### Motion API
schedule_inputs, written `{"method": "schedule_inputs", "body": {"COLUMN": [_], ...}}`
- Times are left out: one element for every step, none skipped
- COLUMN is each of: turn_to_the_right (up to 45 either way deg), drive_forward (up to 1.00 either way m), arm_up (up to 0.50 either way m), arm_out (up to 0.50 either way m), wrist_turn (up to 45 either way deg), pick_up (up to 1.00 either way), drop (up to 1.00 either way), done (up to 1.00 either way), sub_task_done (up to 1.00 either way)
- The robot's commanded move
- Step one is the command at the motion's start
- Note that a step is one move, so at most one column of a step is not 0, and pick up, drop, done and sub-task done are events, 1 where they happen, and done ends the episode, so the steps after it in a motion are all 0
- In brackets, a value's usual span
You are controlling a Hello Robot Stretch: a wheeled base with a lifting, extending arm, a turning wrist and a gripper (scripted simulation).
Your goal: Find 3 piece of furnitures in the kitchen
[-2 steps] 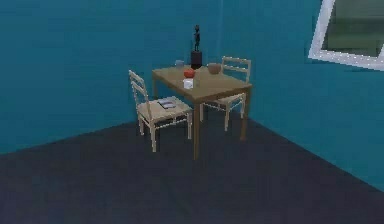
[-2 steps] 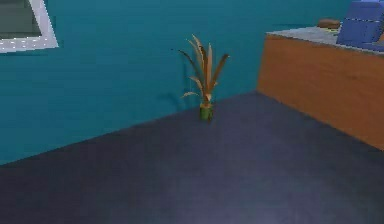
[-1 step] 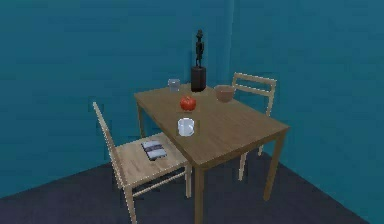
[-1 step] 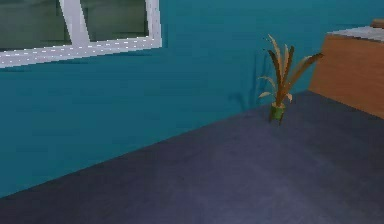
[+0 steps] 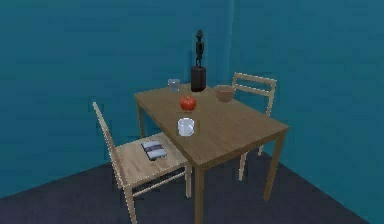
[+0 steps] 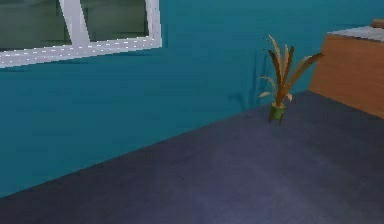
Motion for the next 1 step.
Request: {"method": "schedule_inputs", "body": {"turn_to_the_right": [-30.0], "drive_forward": [0.00], "arm_up": [0.00], "arm_out": [0.00], "wrist_turn": [0.0], "pick_up": [0.00], "drop": [0.00], "done": [0.00], "sub_task_done": [0.00]}}
